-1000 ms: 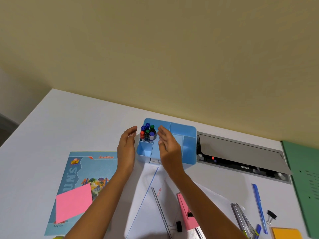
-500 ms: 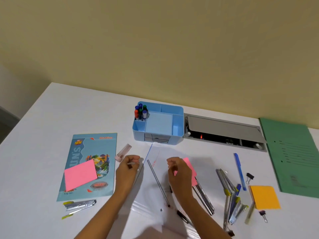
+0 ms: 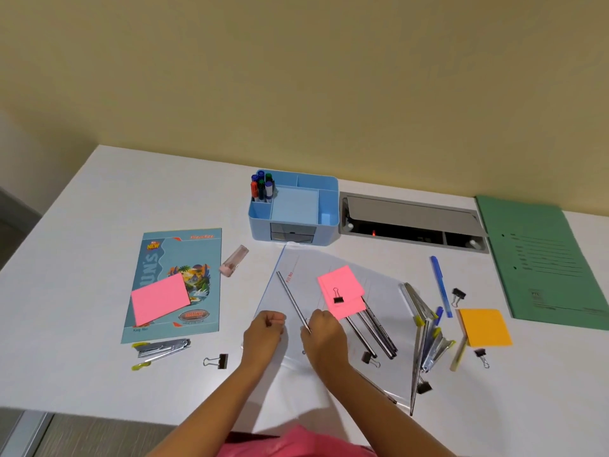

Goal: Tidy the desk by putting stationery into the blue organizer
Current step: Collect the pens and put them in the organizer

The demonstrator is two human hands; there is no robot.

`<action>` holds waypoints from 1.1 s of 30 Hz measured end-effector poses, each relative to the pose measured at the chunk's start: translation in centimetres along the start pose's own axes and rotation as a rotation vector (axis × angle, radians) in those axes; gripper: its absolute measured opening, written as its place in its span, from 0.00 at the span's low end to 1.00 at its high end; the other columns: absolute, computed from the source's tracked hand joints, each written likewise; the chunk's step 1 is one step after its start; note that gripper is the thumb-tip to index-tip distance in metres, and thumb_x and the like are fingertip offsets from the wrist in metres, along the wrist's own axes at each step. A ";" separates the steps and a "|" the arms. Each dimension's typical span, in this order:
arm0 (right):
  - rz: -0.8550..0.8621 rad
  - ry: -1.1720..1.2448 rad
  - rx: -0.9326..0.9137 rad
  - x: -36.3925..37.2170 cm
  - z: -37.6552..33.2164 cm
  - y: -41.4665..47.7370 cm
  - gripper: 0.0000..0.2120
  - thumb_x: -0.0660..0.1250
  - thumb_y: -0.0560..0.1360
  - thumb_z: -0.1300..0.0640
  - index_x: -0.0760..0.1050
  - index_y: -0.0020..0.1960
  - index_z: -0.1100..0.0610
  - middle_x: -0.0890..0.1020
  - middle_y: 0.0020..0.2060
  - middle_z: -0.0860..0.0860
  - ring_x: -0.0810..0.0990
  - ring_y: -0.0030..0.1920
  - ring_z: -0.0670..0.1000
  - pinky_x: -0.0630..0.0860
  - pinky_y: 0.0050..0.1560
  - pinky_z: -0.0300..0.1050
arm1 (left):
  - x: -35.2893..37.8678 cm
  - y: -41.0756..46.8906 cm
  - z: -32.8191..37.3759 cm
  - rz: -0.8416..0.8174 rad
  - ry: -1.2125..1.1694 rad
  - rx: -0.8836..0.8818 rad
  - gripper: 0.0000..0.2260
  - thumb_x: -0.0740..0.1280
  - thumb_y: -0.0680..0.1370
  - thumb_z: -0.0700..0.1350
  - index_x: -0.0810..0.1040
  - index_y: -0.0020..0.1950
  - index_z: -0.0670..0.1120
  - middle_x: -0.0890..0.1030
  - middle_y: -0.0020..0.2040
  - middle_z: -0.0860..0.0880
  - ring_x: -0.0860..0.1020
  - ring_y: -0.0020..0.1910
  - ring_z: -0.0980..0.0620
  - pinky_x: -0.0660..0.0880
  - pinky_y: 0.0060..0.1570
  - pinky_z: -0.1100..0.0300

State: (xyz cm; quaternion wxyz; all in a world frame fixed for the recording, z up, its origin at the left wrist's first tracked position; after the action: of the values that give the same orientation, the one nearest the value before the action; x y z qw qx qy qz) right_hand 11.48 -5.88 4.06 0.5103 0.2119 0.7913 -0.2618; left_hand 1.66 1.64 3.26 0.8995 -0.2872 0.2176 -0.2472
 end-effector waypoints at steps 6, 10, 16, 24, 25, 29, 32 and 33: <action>-0.049 0.087 0.101 -0.1 -0.8 -0.1 0.10 0.60 0.78 0.54 0.73 0.51 0.61 0.79 0.48 0.56 0.78 0.50 0.54 0.74 0.48 0.46 | 0.1 -1.0 0.2 -0.034 -0.066 0.027 0.06 0.65 0.78 0.45 0.80 0.51 0.51 0.83 0.52 0.48 0.80 0.53 0.47 0.75 0.61 0.48; 0.007 0.267 0.025 -0.4 -1.0 -1.7 0.09 0.63 0.76 0.53 0.74 0.44 0.59 0.75 0.39 0.51 0.75 0.42 0.51 0.68 0.41 0.40 | 0.1 -1.6 0.7 -0.076 -0.238 0.045 0.10 0.61 0.80 0.44 0.83 0.49 0.47 0.85 0.47 0.45 0.82 0.48 0.43 0.78 0.55 0.47; 0.093 0.413 -0.001 -0.9 0.6 -2.8 0.05 0.67 0.75 0.57 0.77 0.42 0.58 0.76 0.35 0.47 0.72 0.36 0.45 0.62 0.36 0.32 | 0.2 -2.4 1.0 -0.078 -0.400 0.036 0.07 0.63 0.79 0.40 0.80 0.53 0.40 0.85 0.46 0.42 0.84 0.43 0.46 0.80 0.35 0.61; 0.315 0.341 0.365 -2.9 9.5 -1.8 0.05 0.64 0.75 0.66 0.77 0.48 0.63 0.79 0.42 0.58 0.78 0.44 0.57 0.76 0.42 0.51 | 0.6 -3.2 1.4 -0.120 -0.485 -0.001 0.06 0.64 0.79 0.38 0.78 0.52 0.38 0.85 0.42 0.42 0.85 0.37 0.47 0.79 0.31 0.61; 0.306 0.297 0.397 -2.8 10.6 -1.9 0.07 0.64 0.75 0.66 0.77 0.51 0.64 0.79 0.45 0.59 0.77 0.47 0.57 0.76 0.45 0.51 | 0.7 -3.3 1.4 -0.127 -0.488 -0.003 0.06 0.64 0.79 0.39 0.78 0.52 0.37 0.85 0.42 0.41 0.85 0.37 0.47 0.79 0.31 0.61; 0.290 0.182 0.418 -2.5 12.8 -2.2 0.10 0.66 0.75 0.65 0.78 0.55 0.65 0.80 0.49 0.61 0.76 0.53 0.57 0.74 0.51 0.47 | 1.1 -3.5 0.9 -0.141 -0.483 -0.021 0.07 0.64 0.79 0.39 0.79 0.51 0.37 0.84 0.45 0.38 0.84 0.39 0.45 0.81 0.34 0.59; 0.265 0.169 0.425 -2.7 12.9 -2.3 0.07 0.64 0.77 0.64 0.79 0.50 0.66 0.81 0.43 0.60 0.78 0.46 0.57 0.74 0.43 0.43 | 1.0 -3.6 0.7 -0.143 -0.465 -0.035 0.07 0.63 0.79 0.39 0.79 0.51 0.38 0.84 0.47 0.38 0.84 0.45 0.41 0.82 0.37 0.57; 0.248 0.141 0.421 -2.7 12.8 -2.3 0.08 0.63 0.78 0.63 0.79 0.49 0.66 0.81 0.42 0.60 0.79 0.44 0.56 0.75 0.41 0.43 | 1.1 -3.6 0.6 -0.144 -0.461 -0.036 0.06 0.63 0.79 0.39 0.79 0.51 0.39 0.84 0.47 0.38 0.84 0.46 0.41 0.82 0.38 0.57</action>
State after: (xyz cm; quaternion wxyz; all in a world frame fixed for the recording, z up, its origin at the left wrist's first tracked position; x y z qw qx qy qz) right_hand 20.08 -15.92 2.65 0.4268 0.4268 0.7208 -0.3408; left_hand 1.66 -1.28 5.73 0.9002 -0.3668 -0.0101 -0.2346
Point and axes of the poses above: each hand's wrist, its own y-axis towards the middle knuckle, its own x-axis out of the palm, z = x × y, the point moved 1 cm from there along y, towards the middle knuckle
